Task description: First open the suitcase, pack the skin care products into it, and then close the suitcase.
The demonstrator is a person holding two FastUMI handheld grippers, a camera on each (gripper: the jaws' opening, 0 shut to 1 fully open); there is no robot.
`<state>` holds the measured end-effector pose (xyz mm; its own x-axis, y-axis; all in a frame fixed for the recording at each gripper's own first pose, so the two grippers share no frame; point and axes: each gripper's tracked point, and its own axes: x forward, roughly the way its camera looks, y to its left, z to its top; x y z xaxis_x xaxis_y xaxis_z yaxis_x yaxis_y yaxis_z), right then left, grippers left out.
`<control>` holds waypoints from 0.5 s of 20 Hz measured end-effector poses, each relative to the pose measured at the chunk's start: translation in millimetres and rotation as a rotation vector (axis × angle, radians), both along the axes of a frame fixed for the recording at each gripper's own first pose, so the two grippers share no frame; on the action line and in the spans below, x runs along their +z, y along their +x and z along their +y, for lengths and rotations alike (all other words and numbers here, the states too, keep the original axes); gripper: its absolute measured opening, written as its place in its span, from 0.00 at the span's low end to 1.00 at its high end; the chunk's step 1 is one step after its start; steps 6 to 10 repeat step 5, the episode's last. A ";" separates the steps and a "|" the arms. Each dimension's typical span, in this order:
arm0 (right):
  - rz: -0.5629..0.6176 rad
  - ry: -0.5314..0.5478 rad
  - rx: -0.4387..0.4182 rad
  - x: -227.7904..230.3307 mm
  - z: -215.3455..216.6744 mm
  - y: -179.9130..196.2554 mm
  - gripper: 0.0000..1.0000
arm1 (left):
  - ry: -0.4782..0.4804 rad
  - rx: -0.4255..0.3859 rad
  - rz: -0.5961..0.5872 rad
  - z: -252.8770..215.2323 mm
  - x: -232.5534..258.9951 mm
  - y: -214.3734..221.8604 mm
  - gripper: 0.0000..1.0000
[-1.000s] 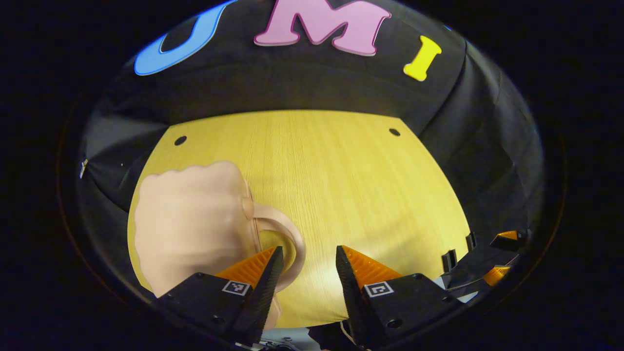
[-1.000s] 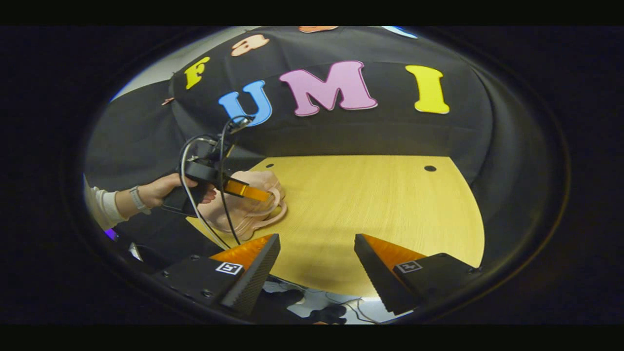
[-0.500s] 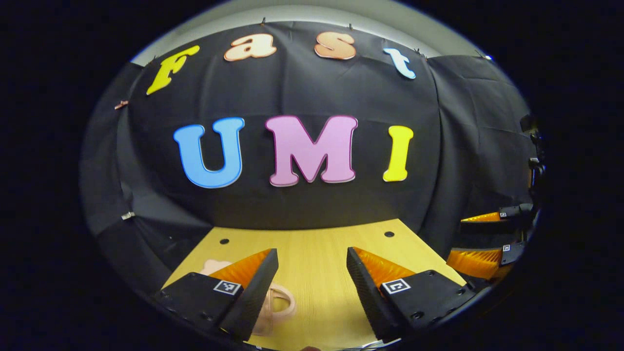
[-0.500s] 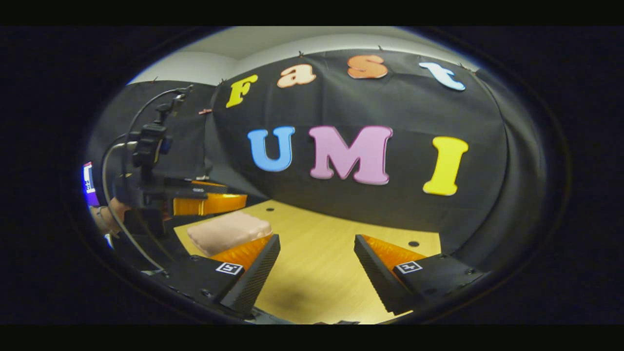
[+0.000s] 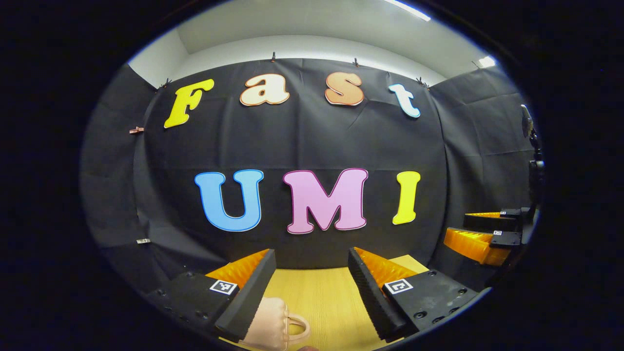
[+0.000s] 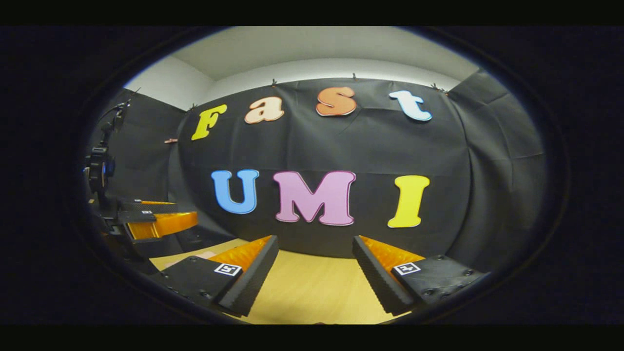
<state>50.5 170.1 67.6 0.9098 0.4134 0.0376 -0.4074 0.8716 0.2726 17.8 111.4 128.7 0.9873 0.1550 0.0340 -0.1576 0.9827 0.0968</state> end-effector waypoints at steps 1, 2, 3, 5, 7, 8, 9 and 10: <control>0.006 0.005 -0.005 1.4 1.7 -0.2 0.96 | -0.008 0.000 -0.002 3.2 1.5 0.5 0.94; 0.007 0.011 -0.008 3.6 3.5 -0.6 0.97 | -0.020 -0.004 -0.003 5.2 2.4 1.4 0.94; 0.006 0.013 -0.009 5.5 5.5 -0.7 0.97 | -0.031 -0.008 -0.003 6.3 1.7 1.7 0.94; -0.003 -0.001 -0.011 6.1 9.5 -3.0 0.96 | -0.038 -0.015 -0.004 9.3 3.0 3.1 0.94; -0.003 -0.001 -0.011 6.1 9.5 -3.0 0.96 | -0.038 -0.015 -0.004 9.3 3.0 3.1 0.94; -0.003 -0.001 -0.011 6.1 9.5 -3.0 0.96 | -0.038 -0.015 -0.004 9.3 3.0 3.1 0.94; -0.003 -0.001 -0.011 6.1 9.5 -3.0 0.96 | -0.038 -0.015 -0.004 9.3 3.0 3.1 0.94; -0.003 -0.001 -0.011 6.1 9.5 -3.0 0.96 | -0.038 -0.015 -0.004 9.3 3.0 3.1 0.94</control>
